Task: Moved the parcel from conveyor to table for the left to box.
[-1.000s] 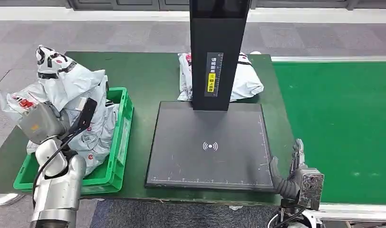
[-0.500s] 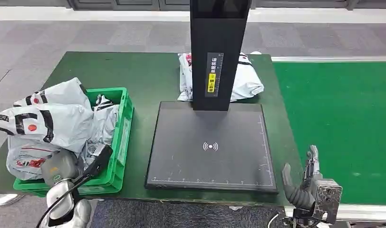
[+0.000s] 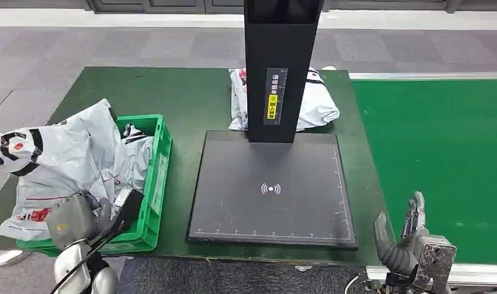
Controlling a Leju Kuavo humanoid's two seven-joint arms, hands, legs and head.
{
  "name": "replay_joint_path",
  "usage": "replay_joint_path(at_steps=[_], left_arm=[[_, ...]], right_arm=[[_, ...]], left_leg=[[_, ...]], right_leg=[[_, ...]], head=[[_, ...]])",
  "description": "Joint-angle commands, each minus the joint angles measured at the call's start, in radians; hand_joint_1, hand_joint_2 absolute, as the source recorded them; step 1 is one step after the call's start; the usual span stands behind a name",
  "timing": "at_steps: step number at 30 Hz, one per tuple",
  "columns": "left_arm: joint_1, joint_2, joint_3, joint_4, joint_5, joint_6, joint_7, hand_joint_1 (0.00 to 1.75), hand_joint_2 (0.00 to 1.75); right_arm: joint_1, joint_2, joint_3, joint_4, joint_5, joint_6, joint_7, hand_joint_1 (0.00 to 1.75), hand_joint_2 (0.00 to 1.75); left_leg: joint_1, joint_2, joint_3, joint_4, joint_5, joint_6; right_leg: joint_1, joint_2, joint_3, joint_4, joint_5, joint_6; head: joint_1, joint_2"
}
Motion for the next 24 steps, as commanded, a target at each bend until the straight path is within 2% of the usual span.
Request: replay_joint_path(at_steps=[1,10,24], left_arm=[[-0.032,-0.021,-0.007,-0.012,0.14,0.148,-0.095,0.0,0.0],[-0.051,-0.05,0.001,-0.008,0.197,0.226,-0.161,0.0,0.0],[-0.042,-0.059,0.011,-0.024,0.199,0.254,-0.167,0.0,0.0]], right_arm=[[0.002,0.034,-0.072,-0.013,0.009,0.013,-0.002,0.0,1.75],[-0.001,0.012,-0.058,0.005,0.005,-0.004,-0.011,0.0,1.75],[-0.022,0.0,-0.037,0.036,0.004,0.0,-0.013,0.0,1.75]], left_leg=[[0.0,-0.002,0.001,0.0,0.0,0.0],[0.0,-0.002,0.002,-0.001,0.0,0.001],[0.001,-0.001,0.004,-0.002,0.0,0.001]], right_leg=[[0.001,-0.003,0.002,-0.001,0.0,0.0],[0.001,-0.003,0.003,-0.001,0.0,0.0],[0.001,-0.003,0.005,-0.003,0.0,0.0]], head=[[0.0,0.0],[0.0,0.0],[0.0,0.0]])
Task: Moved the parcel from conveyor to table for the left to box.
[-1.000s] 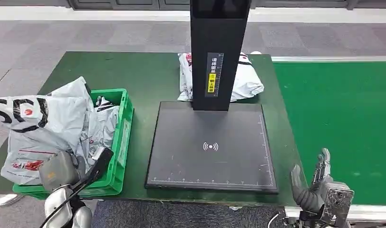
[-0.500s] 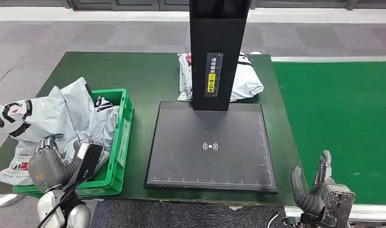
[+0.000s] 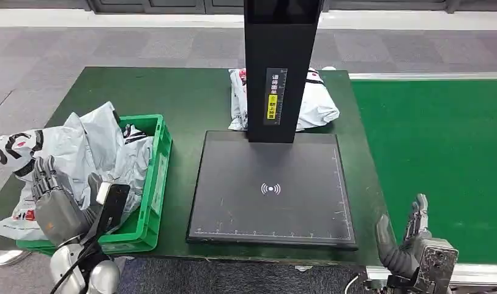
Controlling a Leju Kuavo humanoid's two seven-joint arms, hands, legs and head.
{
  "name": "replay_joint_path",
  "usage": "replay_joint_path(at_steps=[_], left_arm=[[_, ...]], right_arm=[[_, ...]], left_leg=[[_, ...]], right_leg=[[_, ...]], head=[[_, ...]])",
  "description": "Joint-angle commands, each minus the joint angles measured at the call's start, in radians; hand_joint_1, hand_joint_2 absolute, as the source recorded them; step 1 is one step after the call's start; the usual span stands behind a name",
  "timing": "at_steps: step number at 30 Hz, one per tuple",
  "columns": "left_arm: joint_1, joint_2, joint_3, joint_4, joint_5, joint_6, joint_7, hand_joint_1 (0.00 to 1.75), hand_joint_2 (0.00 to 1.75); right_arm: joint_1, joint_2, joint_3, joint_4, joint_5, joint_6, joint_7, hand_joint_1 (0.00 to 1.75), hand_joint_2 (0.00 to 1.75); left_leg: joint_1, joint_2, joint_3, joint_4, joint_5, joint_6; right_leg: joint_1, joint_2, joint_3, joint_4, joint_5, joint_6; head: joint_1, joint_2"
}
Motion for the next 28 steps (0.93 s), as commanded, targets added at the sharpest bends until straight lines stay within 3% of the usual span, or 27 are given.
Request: replay_joint_path(at_steps=[1,11,16,26,28], left_arm=[[-0.008,-0.014,0.018,0.004,0.005,0.036,-0.006,0.0,0.0],[-0.014,-0.031,0.023,-0.033,0.034,0.103,-0.115,0.0,0.0],[-0.022,-0.138,0.088,-0.125,0.139,0.103,-0.409,0.0,0.0],[-0.023,-0.138,0.071,-0.131,0.192,0.103,-0.455,0.0,0.0],[-0.025,-0.079,-0.066,-0.091,0.379,0.072,-0.469,0.0,0.0]], right_arm=[[-0.04,-0.02,-0.01,0.054,-0.004,0.004,0.002,0.0,1.75],[-0.024,-0.037,0.023,0.042,-0.038,-0.042,0.005,0.0,1.75],[-0.031,-0.046,0.03,0.052,-0.047,-0.04,0.004,0.0,1.75],[-0.035,-0.048,0.031,0.057,-0.05,-0.041,0.002,0.0,1.75],[-0.039,-0.049,0.032,0.06,-0.054,-0.042,0.0,0.0,1.75]], left_leg=[[0.0,-0.001,0.002,-0.001,0.0,0.001],[0.001,0.0,0.003,-0.002,0.0,0.001],[0.001,0.0,0.001,0.0,0.0,0.001],[0.001,0.0,0.003,-0.001,0.0,0.001],[0.0,-0.001,0.002,-0.001,0.0,0.001]], right_leg=[[0.001,-0.001,0.003,-0.002,0.0,0.0],[0.001,-0.001,0.005,-0.003,0.0,0.0],[0.001,-0.001,0.002,-0.001,0.0,0.0],[0.002,-0.002,0.005,-0.003,0.001,0.0],[0.001,-0.002,0.003,-0.002,0.0,0.0]], head=[[0.0,0.0],[0.0,0.0],[0.0,0.0],[0.0,0.0],[0.0,0.0]])
